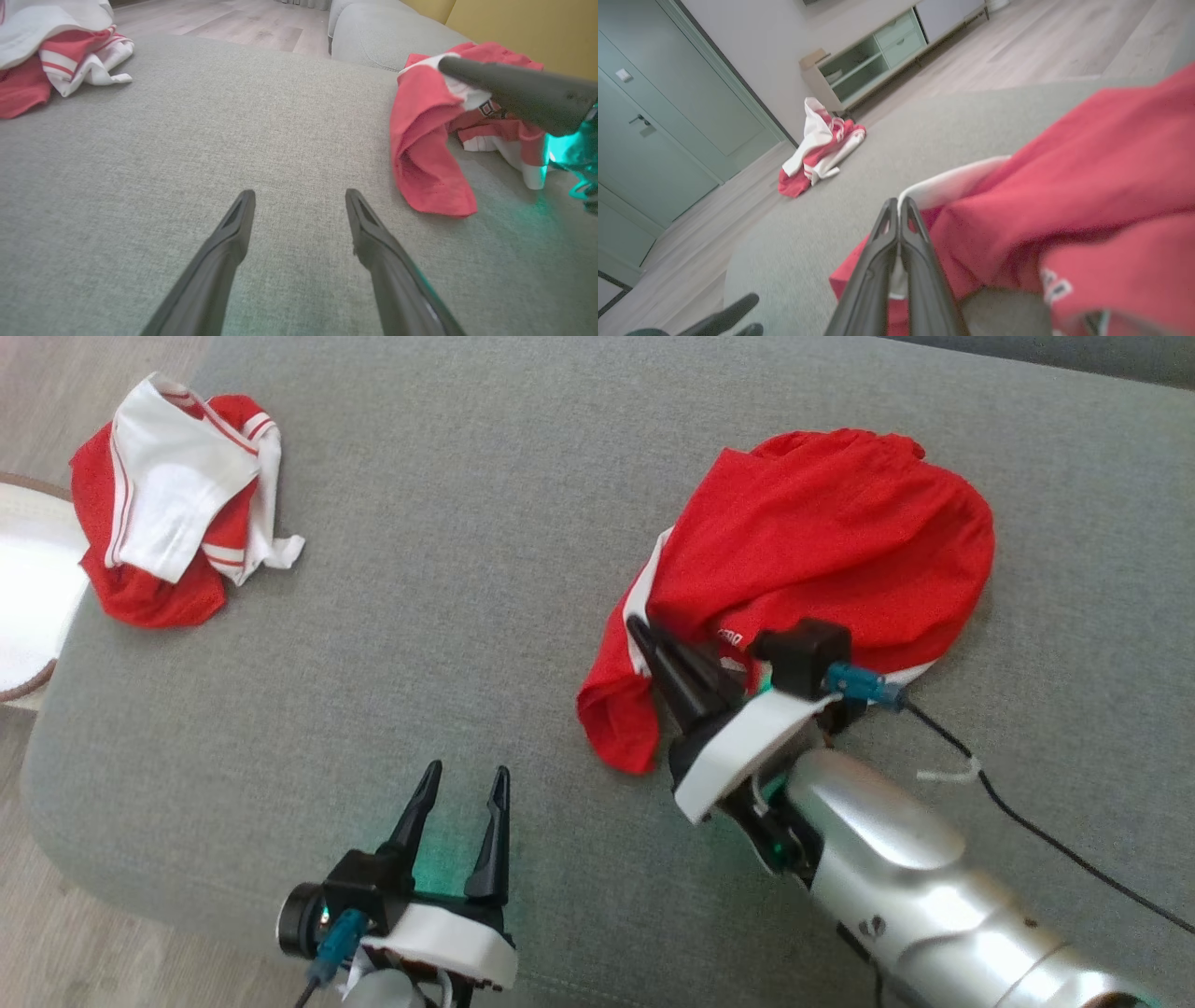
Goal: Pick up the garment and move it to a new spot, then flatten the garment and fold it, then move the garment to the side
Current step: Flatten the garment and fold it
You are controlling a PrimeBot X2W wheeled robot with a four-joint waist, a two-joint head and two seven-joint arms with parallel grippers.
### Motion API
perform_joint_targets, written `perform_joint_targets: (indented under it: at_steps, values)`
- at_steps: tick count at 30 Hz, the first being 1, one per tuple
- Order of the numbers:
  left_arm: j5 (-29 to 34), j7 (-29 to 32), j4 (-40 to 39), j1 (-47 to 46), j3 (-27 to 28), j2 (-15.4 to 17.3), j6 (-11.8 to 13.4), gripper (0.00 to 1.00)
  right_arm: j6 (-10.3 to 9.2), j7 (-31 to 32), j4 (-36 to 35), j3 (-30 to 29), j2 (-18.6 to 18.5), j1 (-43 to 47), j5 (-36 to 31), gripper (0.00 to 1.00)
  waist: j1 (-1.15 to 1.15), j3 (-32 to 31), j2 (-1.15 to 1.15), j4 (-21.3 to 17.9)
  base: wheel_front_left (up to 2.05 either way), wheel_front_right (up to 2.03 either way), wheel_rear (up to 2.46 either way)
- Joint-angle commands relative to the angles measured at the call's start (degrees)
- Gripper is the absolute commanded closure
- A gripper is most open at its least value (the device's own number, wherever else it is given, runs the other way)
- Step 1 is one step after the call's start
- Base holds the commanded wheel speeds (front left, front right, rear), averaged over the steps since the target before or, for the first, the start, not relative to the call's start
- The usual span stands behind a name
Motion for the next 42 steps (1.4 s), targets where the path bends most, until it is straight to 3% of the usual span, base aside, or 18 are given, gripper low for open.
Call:
perform_joint_targets:
  at_steps: [1, 8, 18, 23, 29, 34, 37, 42]
  values:
    - [-0.3, -0.6, -1.5, -1.5, 2.0, 0.3, 0.3, 0.0, 0.43, -0.2, -3.4, -1.1, 1.5, -2.7, -0.7, 1.0, 0.0, -0.3, 0.0, -0.4, 0.0, 0.0, 0.0]
    - [-1.0, -0.6, -0.9, -1.6, 0.8, 0.3, -0.2, 0.0, 0.43, -0.2, -8.3, -5.8, -1.2, -18.2, -5.3, 1.0, 0.0, -2.8, 0.0, 0.9, 0.0, 0.0, 0.0]
    - [0.6, -0.6, 1.0, 1.3, 2.3, 0.3, -0.8, 0.0, 0.43, -0.2, -11.6, -1.9, -4.5, -32.2, -8.5, 1.0, 0.0, -6.0, 0.0, 0.3, 0.0, 0.0, 0.0]
    - [1.7, -0.6, 1.6, 3.0, 5.2, 0.3, -1.3, 0.0, 0.43, -0.2, -14.8, -1.3, -8.2, -28.1, -5.4, 1.0, 0.0, -6.7, 0.0, -3.9, 0.0, 0.0, 0.0]
    - [2.2, -0.6, 1.6, 2.5, 5.8, 0.3, -1.9, 0.0, 0.43, -0.2, -15.0, -2.1, -17.1, -15.8, -2.9, 1.0, 0.0, -7.1, 0.0, -8.7, 0.0, 0.0, 0.0]
    - [2.6, -0.6, 1.8, 1.9, 5.9, 0.3, -2.0, 0.0, 0.43, -0.1, -10.8, 1.5, -24.3, -5.3, -0.1, 1.0, 0.0, -7.8, 0.0, -11.6, 0.0, 0.0, 0.0]
    - [2.7, -0.6, 2.1, 1.9, 6.3, 0.3, -2.1, 0.0, 0.43, -0.1, -7.6, 3.7, -26.3, -1.1, 1.3, 1.0, 0.0, -8.4, 0.0, -12.7, 0.0, 0.0, 0.0]
    - [2.8, -0.6, 2.2, 2.2, 6.8, 0.3, -2.3, 0.0, 0.43, -0.2, -3.6, 4.1, -26.6, 2.4, 1.9, 1.0, 0.0, -9.1, 0.0, -13.9, 0.0, 0.0, 0.0]
